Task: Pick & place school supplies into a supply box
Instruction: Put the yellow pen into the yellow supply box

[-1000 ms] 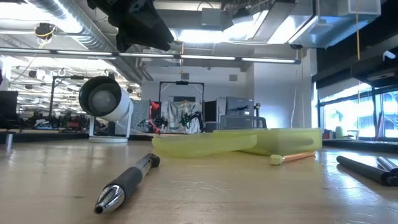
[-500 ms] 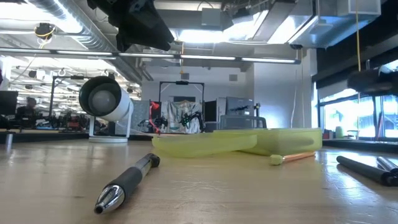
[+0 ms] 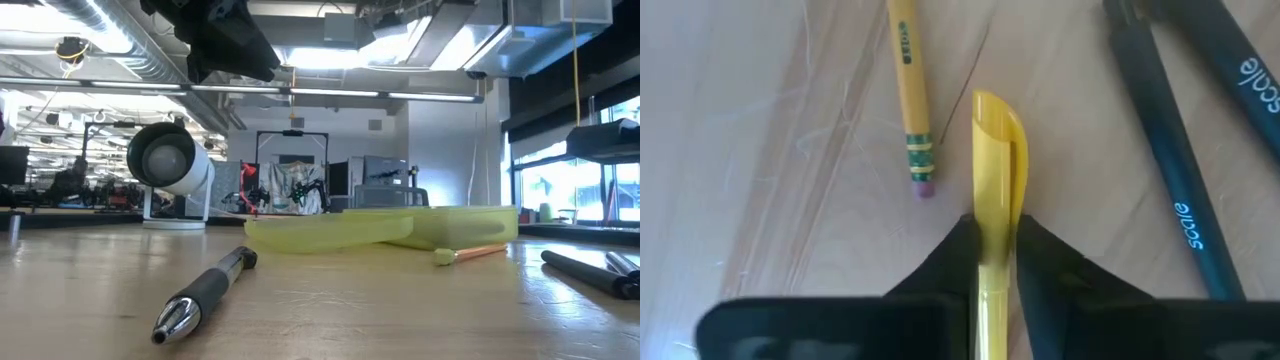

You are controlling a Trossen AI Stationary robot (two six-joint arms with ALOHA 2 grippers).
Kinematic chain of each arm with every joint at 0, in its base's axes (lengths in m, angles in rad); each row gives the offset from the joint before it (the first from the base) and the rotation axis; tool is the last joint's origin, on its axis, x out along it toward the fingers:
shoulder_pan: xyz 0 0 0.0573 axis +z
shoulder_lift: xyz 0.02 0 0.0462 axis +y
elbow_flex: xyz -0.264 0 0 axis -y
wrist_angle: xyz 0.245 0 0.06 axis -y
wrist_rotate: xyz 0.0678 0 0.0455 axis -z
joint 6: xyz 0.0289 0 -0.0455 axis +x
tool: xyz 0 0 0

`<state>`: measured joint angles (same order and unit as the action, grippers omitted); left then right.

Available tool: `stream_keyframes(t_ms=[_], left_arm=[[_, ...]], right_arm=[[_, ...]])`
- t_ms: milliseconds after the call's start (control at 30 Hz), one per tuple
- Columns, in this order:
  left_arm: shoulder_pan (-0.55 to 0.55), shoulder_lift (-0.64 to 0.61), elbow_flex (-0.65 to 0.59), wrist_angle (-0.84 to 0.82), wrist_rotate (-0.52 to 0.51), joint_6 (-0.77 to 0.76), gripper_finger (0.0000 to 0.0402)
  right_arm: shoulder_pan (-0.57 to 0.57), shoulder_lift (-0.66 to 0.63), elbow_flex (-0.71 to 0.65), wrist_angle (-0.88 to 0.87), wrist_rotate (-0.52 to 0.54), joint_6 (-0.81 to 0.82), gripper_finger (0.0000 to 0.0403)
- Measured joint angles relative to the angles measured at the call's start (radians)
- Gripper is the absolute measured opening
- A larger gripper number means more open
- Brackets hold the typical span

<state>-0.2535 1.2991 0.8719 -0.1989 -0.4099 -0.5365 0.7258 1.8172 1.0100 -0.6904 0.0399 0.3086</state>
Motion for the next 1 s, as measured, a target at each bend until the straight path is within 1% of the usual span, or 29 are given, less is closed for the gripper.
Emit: stream_keyframes(t_ms=[167, 267, 367, 500, 600, 667, 767, 833, 900, 1000], left_arm=[[0.000, 0.000, 0.000, 0.000, 0.000, 0.000, 0.0102], [0.000, 0.000, 0.000, 0.000, 0.000, 0.000, 0.0102], [0.000, 0.000, 0.000, 0.000, 0.000, 0.000, 0.0102], [0.000, 0.000, 0.000, 0.000, 0.006, 0.000, 0.0102], [0.000, 0.000, 0.000, 0.012, 0.006, 0.000, 0.0102], [0.000, 0.000, 0.000, 0.013, 0.007, 0.000, 0.0102], [0.000, 0.000, 0.000, 0.016, 0.006, 0.000, 0.0102], [0.000, 0.000, 0.000, 0.016, 0.008, 0.000, 0.0102], [0.000, 0.000, 0.000, 0.016, 0.008, 0.000, 0.0102], [0.000, 0.000, 0.000, 0.016, 0.008, 0.000, 0.0102]], right_arm=[[0.000, -0.005, 0.000, -0.020, -0.001, 0.032, 0.0052], [-0.001, -0.034, -0.004, -0.035, -0.014, 0.069, 0.0052], [-0.002, -0.083, -0.014, -0.084, -0.023, 0.119, 0.0049], [-0.016, -0.189, -0.008, -0.162, -0.011, 0.234, 0.0048], [-0.055, -0.274, -0.008, -0.169, 0.040, 0.340, 0.0048], [-0.099, -0.332, -0.006, -0.168, 0.090, 0.428, 0.0048], [-0.195, -0.403, -0.007, -0.164, 0.168, 0.524, 0.0048], [-0.273, -0.443, -0.006, -0.143, 0.242, 0.524, 0.0049], [-0.367, -0.460, -0.006, -0.112, 0.290, 0.512, 0.0049], [-0.521, -0.469, -0.005, -0.035, 0.292, 0.461, 0.0049]])
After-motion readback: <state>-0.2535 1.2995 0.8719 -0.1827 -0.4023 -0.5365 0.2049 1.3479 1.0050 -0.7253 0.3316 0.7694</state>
